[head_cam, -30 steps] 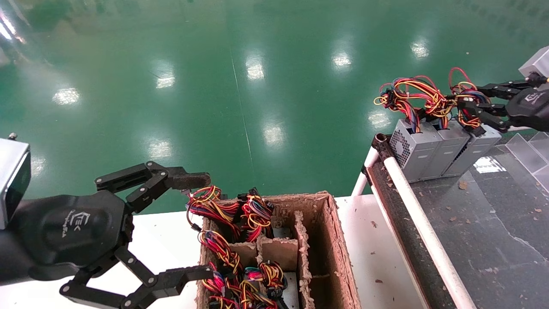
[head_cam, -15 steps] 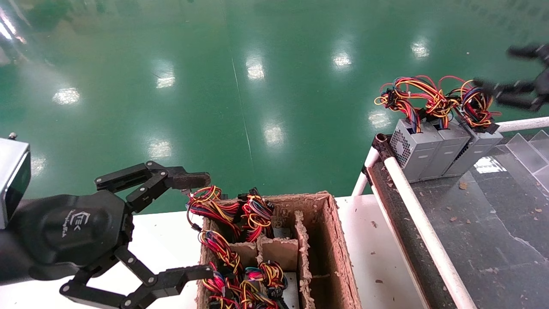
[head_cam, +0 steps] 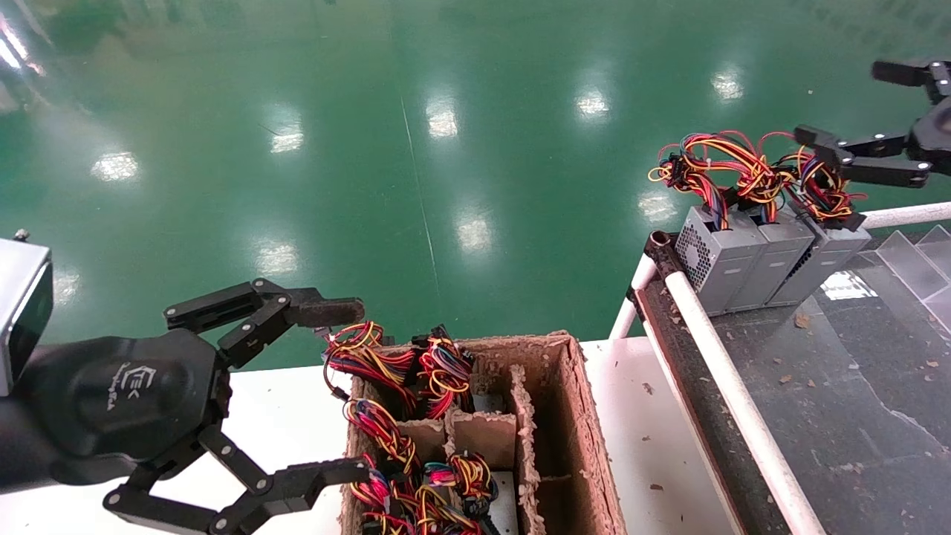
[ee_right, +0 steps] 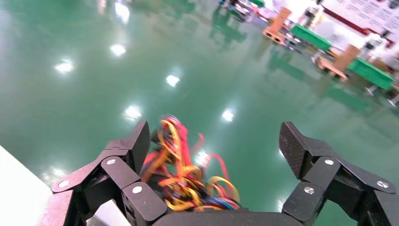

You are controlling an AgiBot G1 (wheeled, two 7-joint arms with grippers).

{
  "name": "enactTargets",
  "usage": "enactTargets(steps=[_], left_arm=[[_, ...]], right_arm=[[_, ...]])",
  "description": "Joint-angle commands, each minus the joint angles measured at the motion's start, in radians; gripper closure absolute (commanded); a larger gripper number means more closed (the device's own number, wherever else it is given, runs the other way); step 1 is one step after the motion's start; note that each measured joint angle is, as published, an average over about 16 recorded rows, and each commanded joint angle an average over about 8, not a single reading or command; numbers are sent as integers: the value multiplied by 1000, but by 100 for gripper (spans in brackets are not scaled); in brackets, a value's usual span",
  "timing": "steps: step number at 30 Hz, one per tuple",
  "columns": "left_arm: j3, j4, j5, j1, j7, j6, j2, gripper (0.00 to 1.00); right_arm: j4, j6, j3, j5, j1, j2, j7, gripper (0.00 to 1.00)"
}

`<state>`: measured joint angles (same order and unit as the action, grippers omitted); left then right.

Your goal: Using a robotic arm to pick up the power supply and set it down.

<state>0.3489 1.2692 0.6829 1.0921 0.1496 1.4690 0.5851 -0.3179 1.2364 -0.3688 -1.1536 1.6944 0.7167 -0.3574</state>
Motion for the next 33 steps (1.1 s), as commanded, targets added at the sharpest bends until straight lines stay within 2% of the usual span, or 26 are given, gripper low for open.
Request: enactTargets(steps=[1, 33], left_arm=[[0, 0, 0, 0, 0, 0, 0, 0], [1, 0, 0, 0, 0, 0, 0, 0]], right_arm=[[-40, 11, 4, 17, -25, -4, 22, 0], [-672, 180, 62, 294, -431, -73, 379, 0]])
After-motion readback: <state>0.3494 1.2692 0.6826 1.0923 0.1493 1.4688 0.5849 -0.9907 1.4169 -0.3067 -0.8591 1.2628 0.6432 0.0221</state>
